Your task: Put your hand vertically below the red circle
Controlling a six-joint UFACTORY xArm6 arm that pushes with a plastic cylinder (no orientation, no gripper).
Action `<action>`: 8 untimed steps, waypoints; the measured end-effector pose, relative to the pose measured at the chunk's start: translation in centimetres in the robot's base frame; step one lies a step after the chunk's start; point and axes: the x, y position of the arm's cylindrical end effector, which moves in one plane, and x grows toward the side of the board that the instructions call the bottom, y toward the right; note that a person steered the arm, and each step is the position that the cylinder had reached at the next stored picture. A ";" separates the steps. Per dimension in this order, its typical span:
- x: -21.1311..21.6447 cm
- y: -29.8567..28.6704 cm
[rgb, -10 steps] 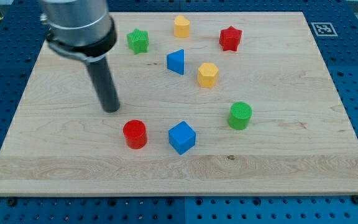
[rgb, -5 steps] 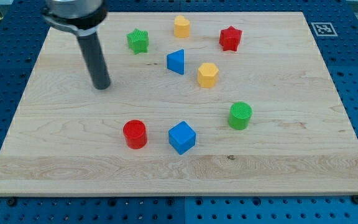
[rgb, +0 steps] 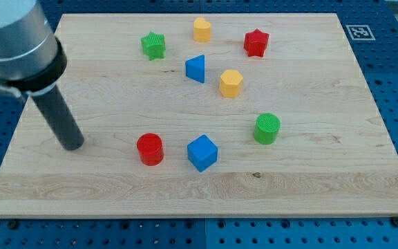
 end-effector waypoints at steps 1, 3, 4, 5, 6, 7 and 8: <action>3.5 0.5; 9.0 2.7; 9.0 2.7; 9.0 5.0; 9.0 9.0; 8.9 10.6; 8.9 11.7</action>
